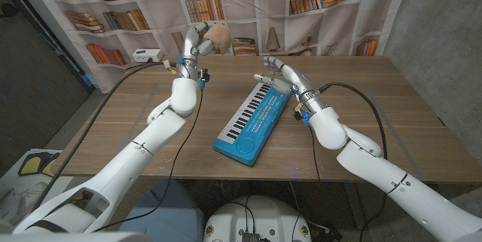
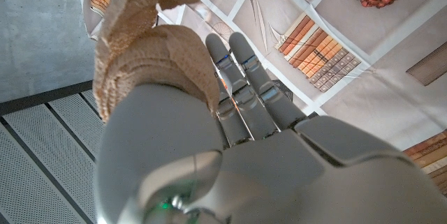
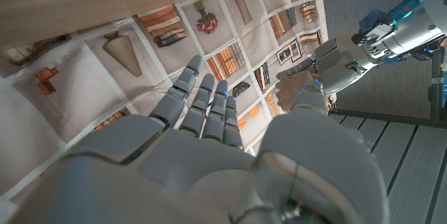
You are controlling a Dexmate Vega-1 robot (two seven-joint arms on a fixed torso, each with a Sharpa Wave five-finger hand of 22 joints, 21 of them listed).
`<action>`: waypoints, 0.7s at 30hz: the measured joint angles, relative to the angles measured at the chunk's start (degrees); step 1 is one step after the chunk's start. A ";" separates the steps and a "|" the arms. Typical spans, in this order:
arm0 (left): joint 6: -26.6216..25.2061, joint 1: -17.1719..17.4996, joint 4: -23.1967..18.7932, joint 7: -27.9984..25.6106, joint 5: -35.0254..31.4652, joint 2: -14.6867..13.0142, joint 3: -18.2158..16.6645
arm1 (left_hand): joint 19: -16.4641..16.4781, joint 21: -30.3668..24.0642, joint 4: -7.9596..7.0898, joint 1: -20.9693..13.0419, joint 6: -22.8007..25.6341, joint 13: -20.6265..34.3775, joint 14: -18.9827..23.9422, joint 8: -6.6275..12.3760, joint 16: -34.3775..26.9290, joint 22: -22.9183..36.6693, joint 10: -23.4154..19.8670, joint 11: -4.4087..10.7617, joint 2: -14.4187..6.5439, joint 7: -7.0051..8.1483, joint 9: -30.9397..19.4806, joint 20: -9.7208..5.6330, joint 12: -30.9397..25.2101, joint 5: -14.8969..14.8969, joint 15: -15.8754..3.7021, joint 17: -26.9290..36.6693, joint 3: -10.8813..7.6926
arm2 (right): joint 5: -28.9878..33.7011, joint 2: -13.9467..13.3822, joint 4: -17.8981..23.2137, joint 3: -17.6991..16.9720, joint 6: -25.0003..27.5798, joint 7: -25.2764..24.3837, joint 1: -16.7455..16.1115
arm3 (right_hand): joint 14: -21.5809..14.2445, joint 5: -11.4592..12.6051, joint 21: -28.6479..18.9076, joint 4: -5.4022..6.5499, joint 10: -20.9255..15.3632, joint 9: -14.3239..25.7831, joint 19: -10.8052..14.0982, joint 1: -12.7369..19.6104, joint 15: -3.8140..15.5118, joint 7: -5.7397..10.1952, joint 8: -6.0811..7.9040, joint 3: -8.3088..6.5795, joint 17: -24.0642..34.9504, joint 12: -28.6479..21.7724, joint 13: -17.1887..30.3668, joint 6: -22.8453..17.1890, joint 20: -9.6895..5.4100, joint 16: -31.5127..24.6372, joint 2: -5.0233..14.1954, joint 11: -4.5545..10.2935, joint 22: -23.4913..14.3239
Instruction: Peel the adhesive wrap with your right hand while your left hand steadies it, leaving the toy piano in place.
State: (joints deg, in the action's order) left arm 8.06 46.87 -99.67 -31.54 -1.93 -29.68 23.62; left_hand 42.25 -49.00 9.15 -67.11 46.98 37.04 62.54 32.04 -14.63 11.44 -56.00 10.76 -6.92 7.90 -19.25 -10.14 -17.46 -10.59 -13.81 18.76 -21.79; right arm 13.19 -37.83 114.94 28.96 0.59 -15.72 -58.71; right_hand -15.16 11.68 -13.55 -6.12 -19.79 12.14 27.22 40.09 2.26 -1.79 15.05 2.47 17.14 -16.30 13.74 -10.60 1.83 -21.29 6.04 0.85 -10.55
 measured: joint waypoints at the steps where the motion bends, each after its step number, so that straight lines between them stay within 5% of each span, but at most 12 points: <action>1: 0.00 0.08 -0.19 -0.11 -0.52 -0.12 -0.04 | 0.00 -0.14 0.00 0.00 0.00 0.00 0.00 0.00 0.00 0.00 0.00 0.00 0.00 0.00 0.00 0.00 0.00 0.00 0.00 0.00 0.00 | -1.31 0.06 -0.12 -0.12 -0.25 0.52 0.03 | -0.16 0.00 -0.10 0.15 -0.26 0.00 0.09 -0.26 0.01 0.03 0.22 0.15 0.18 -0.25 0.01 -0.42 -0.09 -0.18 -0.16 0.11 0.00; 21: 0.27 2.09 -4.04 -5.20 -13.77 -2.39 -0.82 | -0.21 -0.83 0.00 0.02 0.01 -0.04 0.00 -0.22 0.15 0.01 0.00 0.01 0.02 0.02 0.28 -0.21 0.11 0.00 0.00 -0.01 0.00 | -14.11 -0.70 0.07 -2.05 -3.76 4.21 -1.07 | -2.48 0.45 -0.14 1.08 -3.62 0.26 0.80 -1.72 0.07 0.44 1.27 0.62 1.89 -1.35 0.81 -3.45 0.00 -1.70 -0.21 0.42 -0.26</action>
State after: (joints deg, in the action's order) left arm 8.33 48.96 -103.71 -36.75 -15.70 -32.06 22.81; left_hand 42.04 -49.83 9.15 -67.09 46.99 37.00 62.54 31.82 -14.48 11.45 -56.00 10.77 -6.90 7.92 -18.97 -10.35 -17.35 -10.59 -13.81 18.75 -21.79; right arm -0.91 -38.52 115.00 26.90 -3.16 -11.51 -59.78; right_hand -17.64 12.13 -13.69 -5.04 -23.41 12.40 28.01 38.37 2.33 -1.35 16.32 3.08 19.03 -17.65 14.55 -14.04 1.83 -22.98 5.83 1.26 -10.81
